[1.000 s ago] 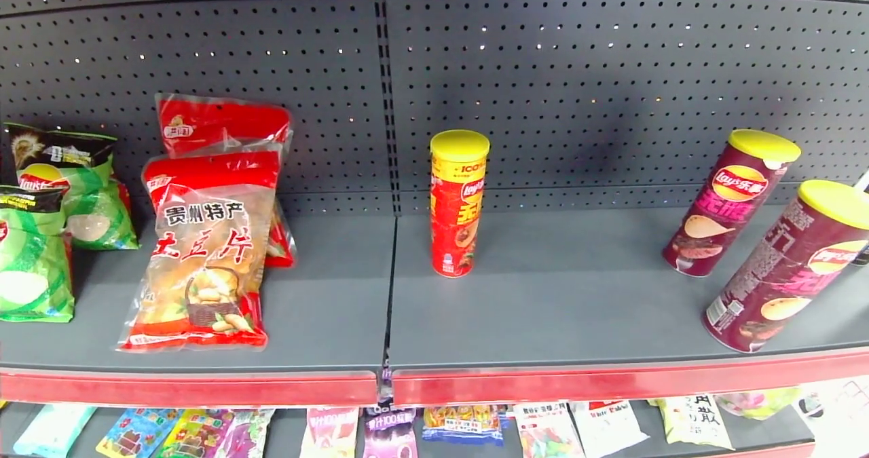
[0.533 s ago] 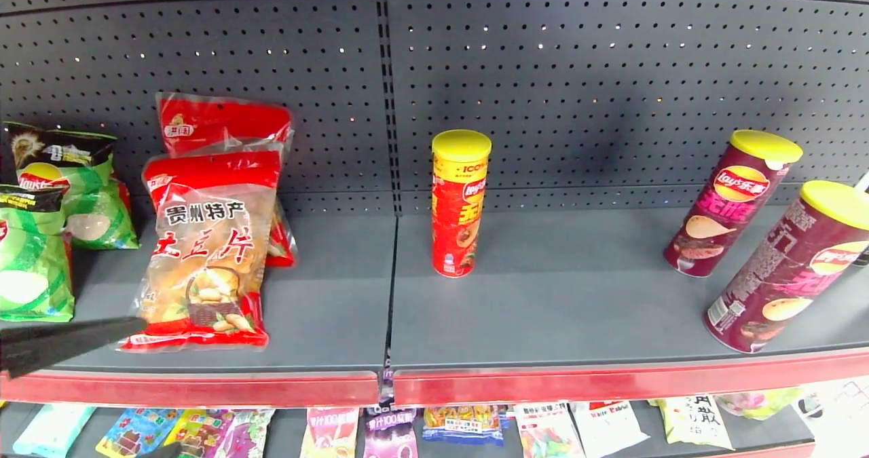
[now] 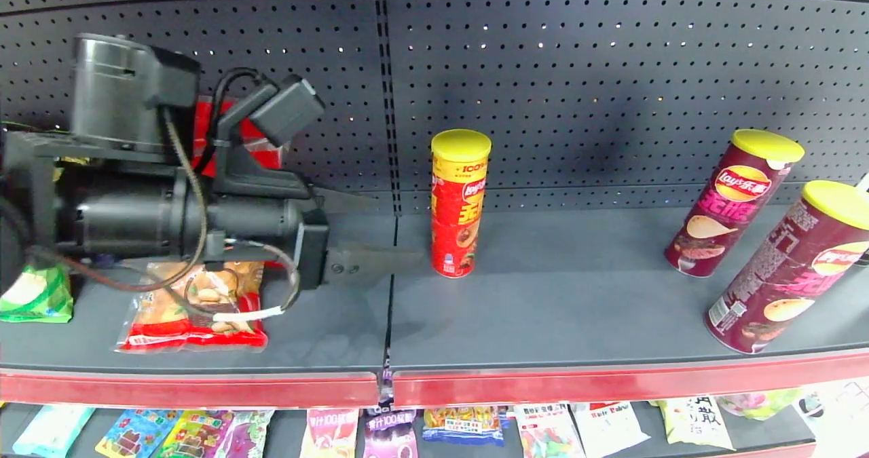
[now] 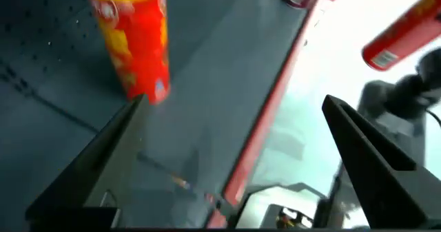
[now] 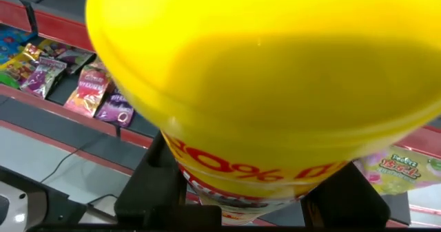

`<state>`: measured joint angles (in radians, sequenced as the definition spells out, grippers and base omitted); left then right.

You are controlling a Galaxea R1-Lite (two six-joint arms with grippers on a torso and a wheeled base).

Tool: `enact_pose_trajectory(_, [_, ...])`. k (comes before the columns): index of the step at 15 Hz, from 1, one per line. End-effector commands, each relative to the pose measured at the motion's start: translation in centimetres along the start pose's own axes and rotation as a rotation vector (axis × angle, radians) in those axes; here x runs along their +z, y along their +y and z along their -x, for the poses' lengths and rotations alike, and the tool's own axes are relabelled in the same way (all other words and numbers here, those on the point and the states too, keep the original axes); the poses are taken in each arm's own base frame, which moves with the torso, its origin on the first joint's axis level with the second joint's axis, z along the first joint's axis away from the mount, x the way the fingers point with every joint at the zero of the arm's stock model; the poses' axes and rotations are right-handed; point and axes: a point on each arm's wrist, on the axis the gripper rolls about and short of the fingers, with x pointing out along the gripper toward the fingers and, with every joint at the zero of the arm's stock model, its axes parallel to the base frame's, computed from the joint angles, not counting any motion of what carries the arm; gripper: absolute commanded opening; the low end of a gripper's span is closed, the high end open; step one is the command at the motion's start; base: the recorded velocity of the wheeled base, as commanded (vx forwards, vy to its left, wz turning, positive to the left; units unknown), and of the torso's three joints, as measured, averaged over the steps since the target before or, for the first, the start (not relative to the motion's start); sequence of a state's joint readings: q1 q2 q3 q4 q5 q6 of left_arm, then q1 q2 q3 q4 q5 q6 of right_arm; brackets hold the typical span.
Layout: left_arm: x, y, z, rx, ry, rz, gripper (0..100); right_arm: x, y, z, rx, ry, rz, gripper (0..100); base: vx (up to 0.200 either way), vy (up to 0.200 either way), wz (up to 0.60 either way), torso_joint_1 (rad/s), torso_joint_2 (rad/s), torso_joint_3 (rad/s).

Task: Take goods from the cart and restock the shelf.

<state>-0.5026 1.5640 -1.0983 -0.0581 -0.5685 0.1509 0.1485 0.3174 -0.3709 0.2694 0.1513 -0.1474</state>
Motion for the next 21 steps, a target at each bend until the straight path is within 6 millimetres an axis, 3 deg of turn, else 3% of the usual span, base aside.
enact_pose_trajectory(1, [-0.5, 2.4, -4.2, -0.01, 0.039, 0.03, 100, 0.4, -0.2, -0.9, 0.006, 0.056, -0.009, 0, 0.0, 0.0, 0.0, 0.0, 0.0, 0.0])
enact_pose_trajectory(5, [-1.1, 5.6, -6.6, 0.091, -0.031, -0.019, 100, 0.8, -0.3, -1.3, -0.006, 0.07, -0.014, 0, 0.0, 0.0, 0.0, 0.0, 0.0, 0.0])
enact_pose_trajectory(11, [0.2, 6.0, -7.7, 0.14, -0.081, -0.05, 100, 0.8, -0.3, -1.3, -0.012, 0.069, -0.02, 0, 0.0, 0.0, 0.0, 0.0, 0.0, 0.0])
enact_pose_trajectory(21, [0.7, 7.2, -11.4, 0.187, -0.106, -0.071, 100, 0.9, -0.4, -1.2, -0.022, 0.063, -0.02, 0, 0.0, 0.0, 0.0, 0.0, 0.0, 0.0])
